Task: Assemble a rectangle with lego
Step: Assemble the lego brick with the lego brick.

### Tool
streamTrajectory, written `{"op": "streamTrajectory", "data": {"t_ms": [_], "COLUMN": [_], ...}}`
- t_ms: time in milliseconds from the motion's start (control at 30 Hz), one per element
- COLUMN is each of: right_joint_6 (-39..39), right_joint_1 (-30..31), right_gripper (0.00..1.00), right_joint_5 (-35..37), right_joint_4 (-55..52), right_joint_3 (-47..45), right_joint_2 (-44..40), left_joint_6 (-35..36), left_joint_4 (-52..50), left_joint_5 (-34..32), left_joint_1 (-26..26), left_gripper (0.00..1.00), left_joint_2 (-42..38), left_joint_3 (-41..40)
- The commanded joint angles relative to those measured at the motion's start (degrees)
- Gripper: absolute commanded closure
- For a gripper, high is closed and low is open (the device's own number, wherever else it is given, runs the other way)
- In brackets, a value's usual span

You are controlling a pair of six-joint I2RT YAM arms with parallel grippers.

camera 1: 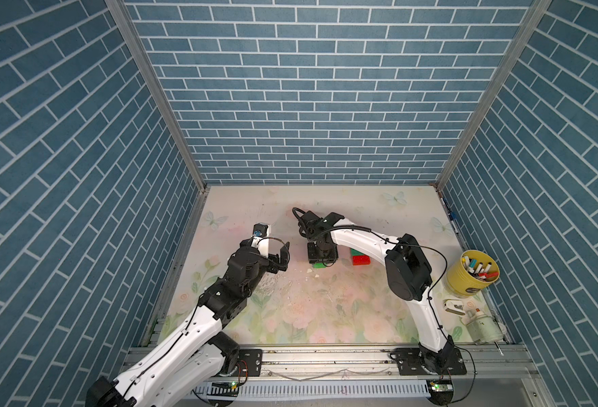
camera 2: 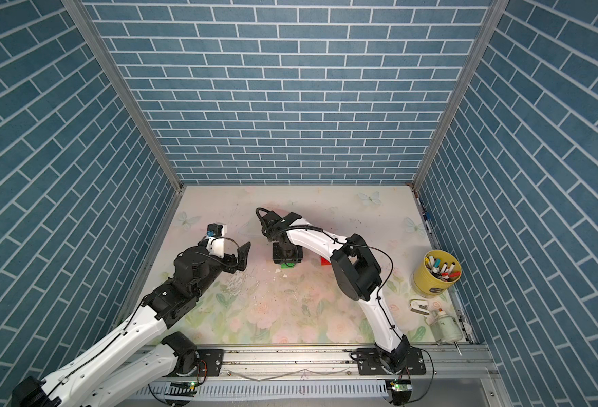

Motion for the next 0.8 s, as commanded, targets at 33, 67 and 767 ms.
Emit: {"op": "streamTrajectory", "data": {"t_ms": [33, 67, 767], "right_joint_6": [-1.64, -1.57, -1.78], "right_joint_1": [0.92, 1.0, 0.59], "right_gripper": [0.58, 0.58, 0.58], "right_joint_5": [2.3, 2.24, 2.42], "right_joint_4": [-2.67, -2.27, -2.1], "right_joint_3": [0.82, 0.56, 0.83], "right_joint_2": [3.53, 3.16, 1.68], "left_joint_6": [0.37, 0.38, 0.44], "left_joint_4": [1.17, 1.17, 1.15], "left_joint_5": [0.53, 0.5, 0.6], "left_joint_1": [0.28, 0.32, 0.26], "left_gripper": [0.0, 0.0, 0.0], "left_joint_2": [0.09, 0.15, -0.43], "left_joint_3": [-0.98, -0.94, -1.12]}}
